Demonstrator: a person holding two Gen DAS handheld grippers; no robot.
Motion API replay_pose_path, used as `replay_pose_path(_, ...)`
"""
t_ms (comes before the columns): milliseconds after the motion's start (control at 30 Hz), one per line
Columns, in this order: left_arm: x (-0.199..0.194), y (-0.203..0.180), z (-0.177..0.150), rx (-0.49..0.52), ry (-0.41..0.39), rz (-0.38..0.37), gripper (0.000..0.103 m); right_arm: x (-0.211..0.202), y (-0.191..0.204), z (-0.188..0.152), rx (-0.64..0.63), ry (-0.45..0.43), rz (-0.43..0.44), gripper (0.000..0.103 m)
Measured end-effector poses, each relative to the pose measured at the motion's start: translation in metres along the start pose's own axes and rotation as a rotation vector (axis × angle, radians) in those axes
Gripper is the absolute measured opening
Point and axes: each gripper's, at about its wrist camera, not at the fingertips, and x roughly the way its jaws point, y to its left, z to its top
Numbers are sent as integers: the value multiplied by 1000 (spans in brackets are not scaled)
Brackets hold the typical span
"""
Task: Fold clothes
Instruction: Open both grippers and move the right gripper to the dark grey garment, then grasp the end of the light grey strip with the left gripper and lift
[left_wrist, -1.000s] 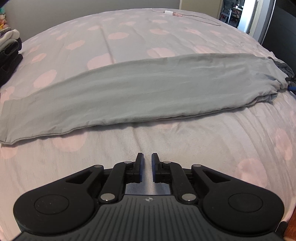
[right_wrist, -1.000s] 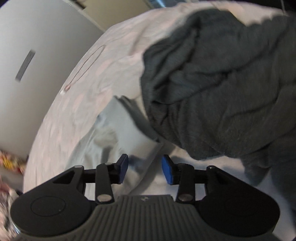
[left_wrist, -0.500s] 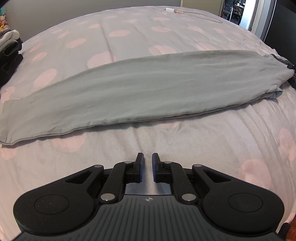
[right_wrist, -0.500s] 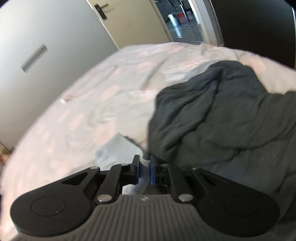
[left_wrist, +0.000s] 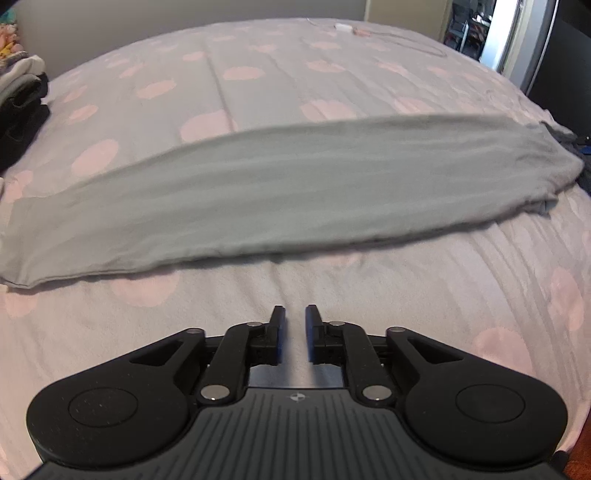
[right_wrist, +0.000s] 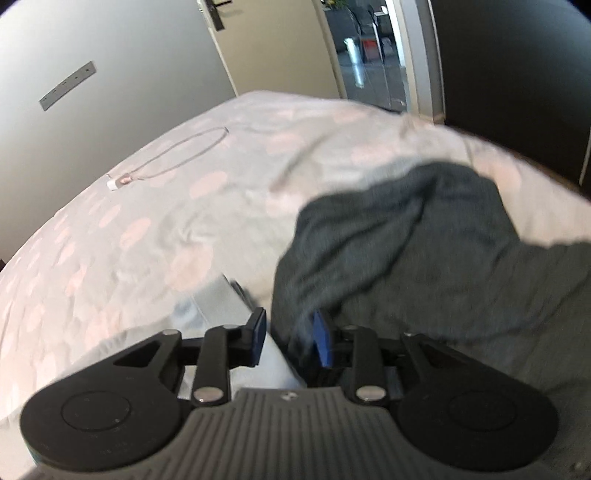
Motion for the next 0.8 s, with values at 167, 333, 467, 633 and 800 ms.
replay_pose_path(167,-13,36,4,-134,-27,49,26,1,26,-2,-41,18,96,32)
replay_pose_path(333,-23,94,-1,-327,-74,139,40,26,44,-28,-45,114,50,31)
replay_pose_path(467,-30,145,-10,-546,-131,192,52,33,55,-47,-38,141,-16,30)
replay_pose_path(633,-27,204,-37,-878,-198,191,54,4,93,-68,-64,69,69,30)
replay_pose_path(800,-17,229,-46,-1005,-277,158,54,-14,143,-104,-81,76,202,30)
